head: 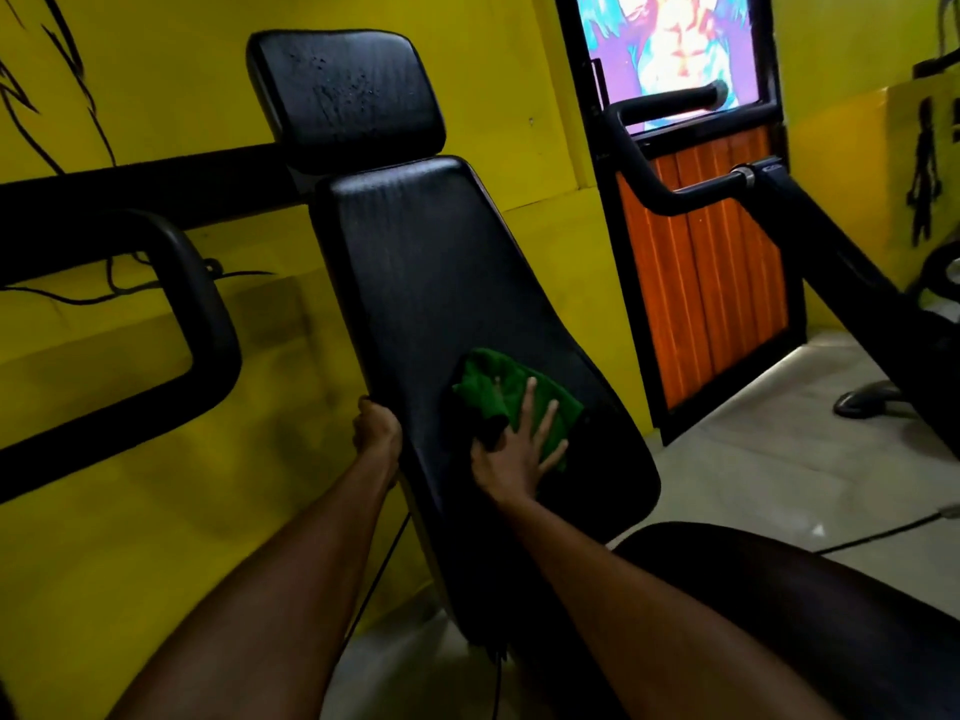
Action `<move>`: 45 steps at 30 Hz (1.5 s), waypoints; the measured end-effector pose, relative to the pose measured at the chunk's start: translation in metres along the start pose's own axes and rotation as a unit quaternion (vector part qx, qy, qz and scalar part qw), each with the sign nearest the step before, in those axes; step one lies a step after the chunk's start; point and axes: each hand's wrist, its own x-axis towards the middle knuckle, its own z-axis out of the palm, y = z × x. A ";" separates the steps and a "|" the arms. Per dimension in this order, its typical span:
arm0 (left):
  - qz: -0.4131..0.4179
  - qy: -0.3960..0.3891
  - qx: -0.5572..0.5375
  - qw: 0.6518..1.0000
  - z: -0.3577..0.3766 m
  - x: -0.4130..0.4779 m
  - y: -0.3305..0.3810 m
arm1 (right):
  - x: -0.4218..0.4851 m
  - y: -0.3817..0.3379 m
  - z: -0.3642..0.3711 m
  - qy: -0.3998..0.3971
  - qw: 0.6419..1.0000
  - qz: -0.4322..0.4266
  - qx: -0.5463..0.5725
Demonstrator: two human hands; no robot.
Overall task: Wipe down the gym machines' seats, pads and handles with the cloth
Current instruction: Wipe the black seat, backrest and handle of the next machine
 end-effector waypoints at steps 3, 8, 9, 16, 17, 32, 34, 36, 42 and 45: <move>-0.087 -0.086 0.012 0.992 -0.015 -0.019 0.000 | -0.040 -0.026 0.011 -0.027 0.999 -0.030 0.034; -0.165 -0.252 -0.022 0.953 -0.054 -0.041 -0.006 | -0.090 -0.063 0.010 -0.096 0.992 -0.043 0.075; -0.190 -0.258 -0.036 0.947 -0.062 -0.048 -0.003 | -0.095 -0.068 0.005 -0.110 0.989 -0.028 0.093; -0.231 -0.226 0.026 0.946 -0.087 -0.107 0.083 | -0.073 -0.136 -0.088 -0.195 0.860 0.267 0.389; -0.218 -0.233 0.056 0.946 -0.088 -0.118 0.100 | -0.068 -0.146 -0.103 -0.201 0.819 0.303 0.443; 0.109 -0.259 0.280 0.918 -0.072 -0.107 0.410 | 0.089 -0.307 -0.321 -0.072 0.925 0.267 0.261; 0.151 -0.230 0.309 0.911 -0.067 -0.104 0.449 | 0.099 -0.330 -0.333 -0.019 0.949 0.220 0.227; 0.191 -0.201 0.352 0.894 -0.062 -0.095 0.474 | 0.103 -0.352 -0.335 0.003 0.960 0.156 0.232; 0.217 -0.196 0.429 0.854 -0.048 -0.065 0.501 | 0.109 -0.386 -0.291 -0.160 0.939 0.090 0.292; 0.209 -0.292 0.414 0.837 -0.046 -0.038 0.510 | 0.129 -0.397 -0.260 -0.153 0.943 0.105 0.276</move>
